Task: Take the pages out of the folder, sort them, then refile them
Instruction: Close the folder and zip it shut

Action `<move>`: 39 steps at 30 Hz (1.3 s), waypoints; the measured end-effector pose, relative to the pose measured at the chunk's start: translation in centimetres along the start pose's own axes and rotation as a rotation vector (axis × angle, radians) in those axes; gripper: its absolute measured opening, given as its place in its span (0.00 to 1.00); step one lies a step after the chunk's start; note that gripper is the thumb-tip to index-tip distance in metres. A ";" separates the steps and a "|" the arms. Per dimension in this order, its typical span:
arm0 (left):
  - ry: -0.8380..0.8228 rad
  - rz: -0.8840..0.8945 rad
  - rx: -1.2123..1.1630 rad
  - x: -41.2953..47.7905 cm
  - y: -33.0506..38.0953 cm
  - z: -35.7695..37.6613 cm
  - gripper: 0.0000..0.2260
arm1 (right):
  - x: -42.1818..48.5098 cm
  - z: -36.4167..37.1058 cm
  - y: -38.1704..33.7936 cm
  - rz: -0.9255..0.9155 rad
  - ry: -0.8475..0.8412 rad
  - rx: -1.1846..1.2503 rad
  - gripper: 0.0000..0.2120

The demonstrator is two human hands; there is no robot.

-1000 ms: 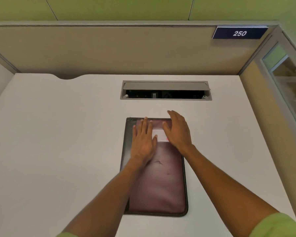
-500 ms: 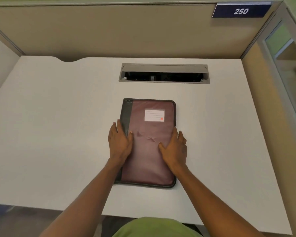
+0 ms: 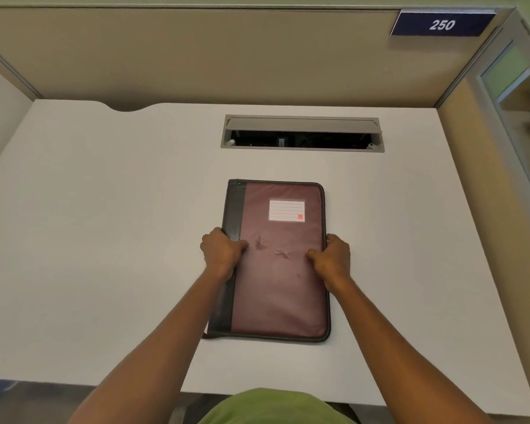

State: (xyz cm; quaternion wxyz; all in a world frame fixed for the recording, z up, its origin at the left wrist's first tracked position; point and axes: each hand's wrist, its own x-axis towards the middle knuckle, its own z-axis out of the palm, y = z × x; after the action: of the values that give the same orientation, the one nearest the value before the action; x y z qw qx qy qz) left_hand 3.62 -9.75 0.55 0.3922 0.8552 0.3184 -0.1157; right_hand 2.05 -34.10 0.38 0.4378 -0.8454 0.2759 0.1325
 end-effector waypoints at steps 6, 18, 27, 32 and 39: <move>0.029 0.108 -0.081 2.5 -1.2 -5.1 0.18 | -1.1 4.3 -3.6 -0.029 0.012 0.086 0.25; 0.090 0.099 -0.061 13.8 -3.2 -16.5 0.19 | 0.0 16.4 -15.1 -0.105 -0.003 0.091 0.25; 0.038 0.061 -0.086 19.8 -3.6 -18.3 0.23 | 2.8 21.0 -18.3 -0.062 0.003 0.055 0.29; 0.044 0.079 -0.050 20.7 -4.5 -18.1 0.21 | 2.8 21.7 -18.5 -0.049 0.001 0.019 0.29; 0.132 0.240 0.154 19.2 -6.9 -17.0 0.25 | 0.5 21.5 -18.4 -0.176 0.028 -0.136 0.30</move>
State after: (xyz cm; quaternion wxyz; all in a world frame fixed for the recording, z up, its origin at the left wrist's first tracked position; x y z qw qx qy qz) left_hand 13.18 15.01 -0.81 0.3148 0.9203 0.2293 -0.0359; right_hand 13.60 -8.21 -0.11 0.3852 -0.8960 0.1970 0.1002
